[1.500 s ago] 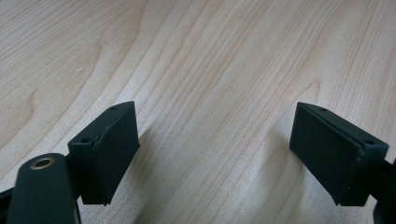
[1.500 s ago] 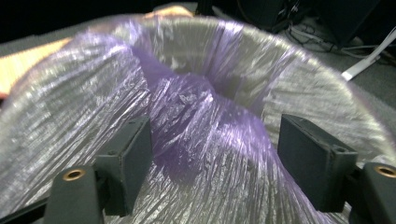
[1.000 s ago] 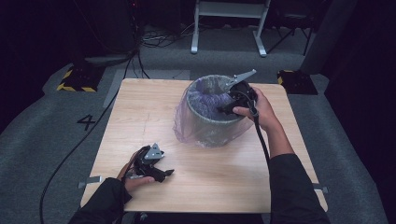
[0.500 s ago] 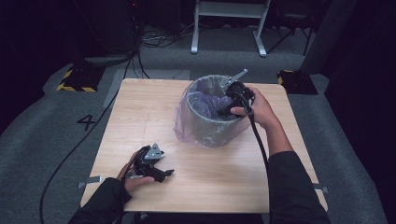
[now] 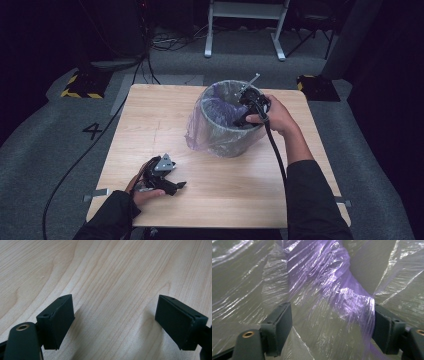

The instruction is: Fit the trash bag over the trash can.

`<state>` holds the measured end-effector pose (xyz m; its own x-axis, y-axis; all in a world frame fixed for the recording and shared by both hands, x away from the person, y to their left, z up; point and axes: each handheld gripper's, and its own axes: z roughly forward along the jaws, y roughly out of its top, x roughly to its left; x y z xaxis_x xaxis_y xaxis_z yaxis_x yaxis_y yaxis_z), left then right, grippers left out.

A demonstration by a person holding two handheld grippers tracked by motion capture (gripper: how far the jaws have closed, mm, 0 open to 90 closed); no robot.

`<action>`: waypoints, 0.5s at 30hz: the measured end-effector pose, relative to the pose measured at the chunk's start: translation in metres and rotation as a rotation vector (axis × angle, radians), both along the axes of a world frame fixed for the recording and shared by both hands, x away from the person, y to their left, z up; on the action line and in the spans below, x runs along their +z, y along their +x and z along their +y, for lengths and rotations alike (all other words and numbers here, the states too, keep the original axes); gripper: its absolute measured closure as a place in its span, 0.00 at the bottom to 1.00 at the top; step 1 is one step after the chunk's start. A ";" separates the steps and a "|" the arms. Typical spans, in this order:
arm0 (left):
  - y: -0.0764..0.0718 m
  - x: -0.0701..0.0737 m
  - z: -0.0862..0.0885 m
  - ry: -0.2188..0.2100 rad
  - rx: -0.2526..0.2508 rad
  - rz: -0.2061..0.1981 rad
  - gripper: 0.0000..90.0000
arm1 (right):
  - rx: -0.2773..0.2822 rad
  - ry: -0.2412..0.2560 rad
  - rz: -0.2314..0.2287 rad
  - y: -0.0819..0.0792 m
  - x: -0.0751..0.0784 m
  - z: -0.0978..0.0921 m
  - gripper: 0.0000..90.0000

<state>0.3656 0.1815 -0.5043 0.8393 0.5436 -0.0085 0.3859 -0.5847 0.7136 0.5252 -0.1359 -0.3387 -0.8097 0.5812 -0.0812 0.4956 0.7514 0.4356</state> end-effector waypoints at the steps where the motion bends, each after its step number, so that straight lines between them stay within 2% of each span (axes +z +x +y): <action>1: 0.000 0.000 0.000 0.000 0.000 0.000 0.17 | -0.001 -0.005 0.012 0.001 0.000 0.001 0.27; 6: 0.000 0.000 0.000 0.000 0.000 0.000 0.17 | 0.000 -0.032 0.049 0.003 -0.001 0.002 0.31; 10: 0.000 0.000 0.000 0.000 0.000 0.000 0.17 | 0.004 -0.023 0.067 0.002 -0.001 0.002 0.33; 15: 0.000 0.000 0.000 0.000 -0.001 0.000 0.17 | -0.002 -0.020 0.057 0.002 0.000 0.003 0.29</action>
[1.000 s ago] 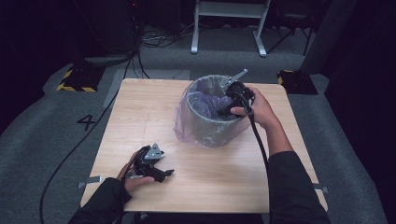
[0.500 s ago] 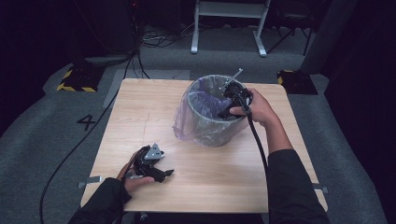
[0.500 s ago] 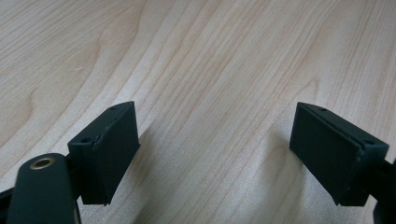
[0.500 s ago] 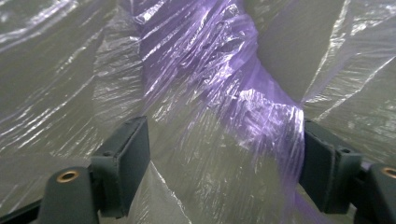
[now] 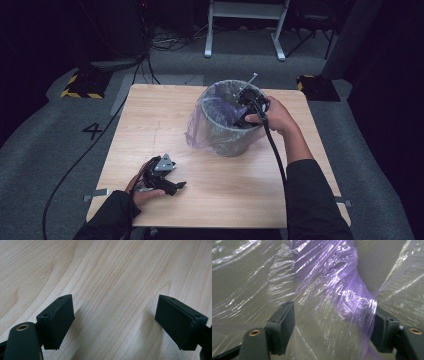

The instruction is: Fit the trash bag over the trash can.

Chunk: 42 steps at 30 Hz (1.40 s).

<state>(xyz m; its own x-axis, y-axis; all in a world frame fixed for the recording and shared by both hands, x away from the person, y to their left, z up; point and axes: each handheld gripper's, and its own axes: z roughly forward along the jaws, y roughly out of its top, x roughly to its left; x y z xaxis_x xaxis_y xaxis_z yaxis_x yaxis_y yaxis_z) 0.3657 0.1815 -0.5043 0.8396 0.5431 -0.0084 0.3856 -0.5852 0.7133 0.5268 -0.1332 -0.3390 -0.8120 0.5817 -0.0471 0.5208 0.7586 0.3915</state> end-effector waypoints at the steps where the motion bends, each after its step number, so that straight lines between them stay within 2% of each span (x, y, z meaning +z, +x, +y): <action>1: 0.000 0.000 0.000 0.000 0.000 0.000 0.17 | -0.006 0.006 -0.012 0.000 0.000 0.000 0.27; 7: 0.000 0.000 0.000 0.000 0.001 0.000 0.17 | -0.034 0.039 -0.043 -0.003 0.002 -0.003 0.25; 14: 0.000 0.000 0.000 0.000 -0.001 0.000 0.17 | -0.055 0.046 -0.079 -0.004 0.002 -0.005 0.24; 21: 0.000 0.000 0.000 0.000 -0.004 0.001 0.17 | -0.076 0.090 -0.121 -0.006 0.005 -0.008 0.24; 25: 0.000 0.000 0.000 0.000 -0.004 0.001 0.17 | -0.075 0.108 -0.163 -0.009 0.008 -0.009 0.23; 28: 0.000 0.000 0.000 0.000 -0.004 0.001 0.17 | -0.073 0.147 -0.199 -0.012 0.013 -0.012 0.22; 31: 0.000 0.000 0.000 0.000 -0.004 0.001 0.17 | -0.077 0.154 -0.230 -0.015 0.016 -0.014 0.22; 40: 0.000 0.000 0.000 0.000 -0.004 0.001 0.17 | -0.095 0.261 -0.323 -0.024 0.026 -0.023 0.21; 42: 0.000 0.000 0.000 0.000 -0.004 0.001 0.17 | -0.090 0.274 -0.360 -0.029 0.028 -0.024 0.21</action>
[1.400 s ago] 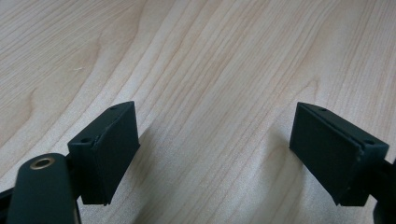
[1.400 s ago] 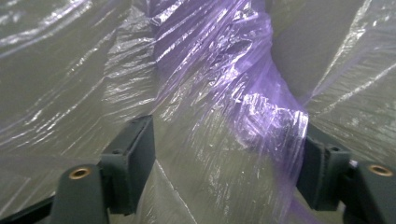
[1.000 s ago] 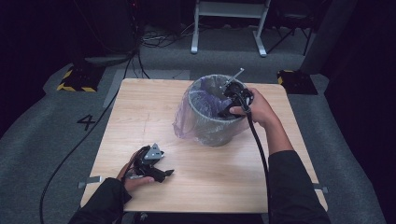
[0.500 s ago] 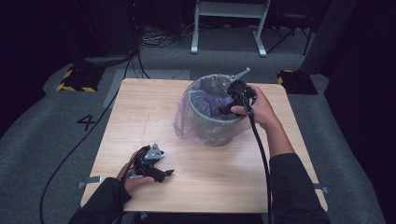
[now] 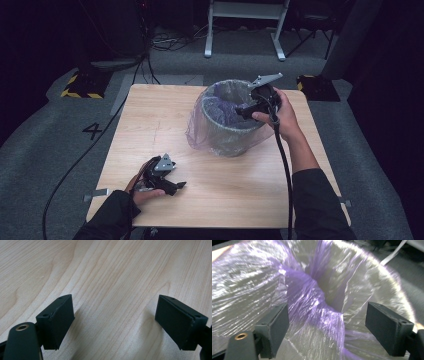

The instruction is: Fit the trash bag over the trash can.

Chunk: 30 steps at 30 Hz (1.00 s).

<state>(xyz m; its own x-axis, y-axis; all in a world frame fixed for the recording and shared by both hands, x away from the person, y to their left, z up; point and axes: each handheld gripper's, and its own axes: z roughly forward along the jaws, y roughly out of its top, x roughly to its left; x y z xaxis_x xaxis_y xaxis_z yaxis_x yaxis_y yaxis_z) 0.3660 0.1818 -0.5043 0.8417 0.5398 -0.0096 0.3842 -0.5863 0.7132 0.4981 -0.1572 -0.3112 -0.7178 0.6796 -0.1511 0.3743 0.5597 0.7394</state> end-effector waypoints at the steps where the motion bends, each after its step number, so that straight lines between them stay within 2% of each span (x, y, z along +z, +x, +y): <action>1: 0.000 0.000 0.000 0.000 0.000 0.000 0.17 | 0.007 0.003 -0.005 -0.001 0.001 0.000 0.21; 10: 0.000 0.000 0.000 0.000 0.000 0.000 0.17 | 0.029 0.066 -0.082 -0.021 0.007 -0.008 0.21; 17: 0.000 0.000 0.000 0.000 0.000 0.001 0.17 | -0.017 0.096 -0.137 -0.037 0.011 -0.029 0.22; 23: 0.000 0.000 0.000 0.000 0.000 0.002 0.17 | -0.045 0.107 -0.153 -0.048 0.010 -0.052 0.22; 30: 0.000 0.000 0.000 0.000 -0.001 0.003 0.17 | -0.074 0.103 -0.165 -0.056 0.010 -0.069 0.22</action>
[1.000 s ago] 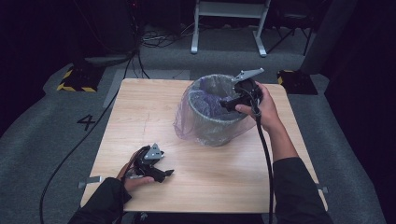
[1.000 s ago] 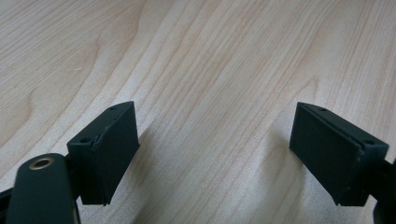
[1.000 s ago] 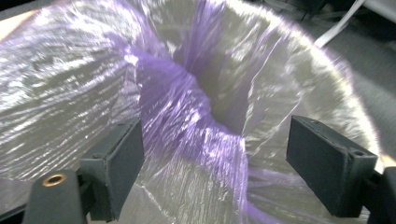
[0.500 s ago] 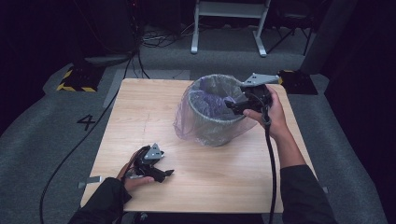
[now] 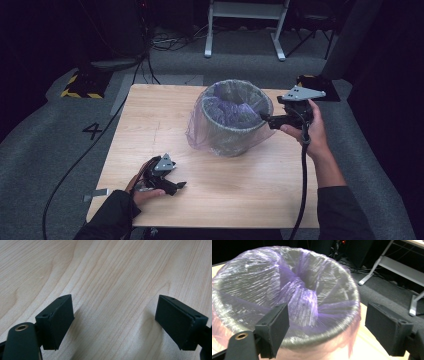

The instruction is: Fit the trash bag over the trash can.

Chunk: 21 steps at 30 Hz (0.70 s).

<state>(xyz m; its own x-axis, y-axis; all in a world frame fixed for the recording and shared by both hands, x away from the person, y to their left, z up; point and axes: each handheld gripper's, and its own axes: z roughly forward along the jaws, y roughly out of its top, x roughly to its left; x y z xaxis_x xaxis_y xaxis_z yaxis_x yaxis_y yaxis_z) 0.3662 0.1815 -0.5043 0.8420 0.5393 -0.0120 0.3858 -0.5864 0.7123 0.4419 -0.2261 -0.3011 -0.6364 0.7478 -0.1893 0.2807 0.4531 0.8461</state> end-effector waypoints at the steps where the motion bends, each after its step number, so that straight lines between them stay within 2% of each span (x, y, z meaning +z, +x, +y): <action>1: 0.000 0.000 0.000 0.000 0.000 0.000 0.17 | -0.003 -0.001 0.002 -0.001 0.000 -0.001 0.22; 4: 0.000 0.000 0.000 0.000 0.000 -0.001 0.17 | -0.030 -0.012 -0.004 -0.005 0.000 -0.006 0.22; 7: 0.000 0.000 0.000 0.000 0.000 -0.001 0.17 | -0.033 -0.009 -0.002 -0.007 -0.001 -0.010 0.21; 21: 0.000 0.000 0.000 0.000 0.000 0.000 0.17 | -0.017 -0.051 -0.008 -0.020 -0.014 -0.019 0.22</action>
<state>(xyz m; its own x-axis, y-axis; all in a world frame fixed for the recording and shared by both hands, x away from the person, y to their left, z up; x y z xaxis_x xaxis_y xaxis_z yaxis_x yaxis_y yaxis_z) 0.3663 0.1815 -0.5042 0.8421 0.5391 -0.0118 0.3857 -0.5868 0.7120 0.4216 -0.2452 -0.3147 -0.6221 0.7476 -0.2325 0.2822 0.4911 0.8241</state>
